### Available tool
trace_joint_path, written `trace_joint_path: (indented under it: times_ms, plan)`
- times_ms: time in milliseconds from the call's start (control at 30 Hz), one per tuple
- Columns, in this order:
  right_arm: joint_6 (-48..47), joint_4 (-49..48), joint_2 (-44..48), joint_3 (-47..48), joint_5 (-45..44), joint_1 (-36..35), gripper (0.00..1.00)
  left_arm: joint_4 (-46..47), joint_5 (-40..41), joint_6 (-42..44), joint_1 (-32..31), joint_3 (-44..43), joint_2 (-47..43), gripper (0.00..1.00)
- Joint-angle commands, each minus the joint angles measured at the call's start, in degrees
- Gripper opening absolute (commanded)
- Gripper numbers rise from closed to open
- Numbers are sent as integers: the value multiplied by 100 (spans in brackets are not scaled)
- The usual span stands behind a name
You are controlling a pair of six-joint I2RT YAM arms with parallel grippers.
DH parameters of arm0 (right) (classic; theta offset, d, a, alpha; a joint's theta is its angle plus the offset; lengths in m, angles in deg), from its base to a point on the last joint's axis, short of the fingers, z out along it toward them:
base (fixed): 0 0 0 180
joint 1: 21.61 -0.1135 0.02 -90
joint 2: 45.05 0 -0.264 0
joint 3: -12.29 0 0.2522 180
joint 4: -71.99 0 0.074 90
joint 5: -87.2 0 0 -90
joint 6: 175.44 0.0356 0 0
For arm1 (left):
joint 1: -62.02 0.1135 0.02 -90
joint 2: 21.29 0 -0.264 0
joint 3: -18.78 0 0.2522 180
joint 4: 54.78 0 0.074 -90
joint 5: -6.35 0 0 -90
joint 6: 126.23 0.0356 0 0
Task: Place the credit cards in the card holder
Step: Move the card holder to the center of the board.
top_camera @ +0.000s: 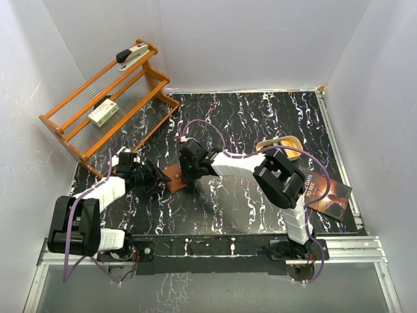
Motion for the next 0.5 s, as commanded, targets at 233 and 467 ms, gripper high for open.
trace_joint_path:
  times_ms: [233,467]
  plan:
    - [78,-440,588,-1284,45,2,0,239,-508,68,22,248,49,58]
    - [334,-817,1250,-2267,161,2,0,580,-1001,-110,-25,642,-164,59]
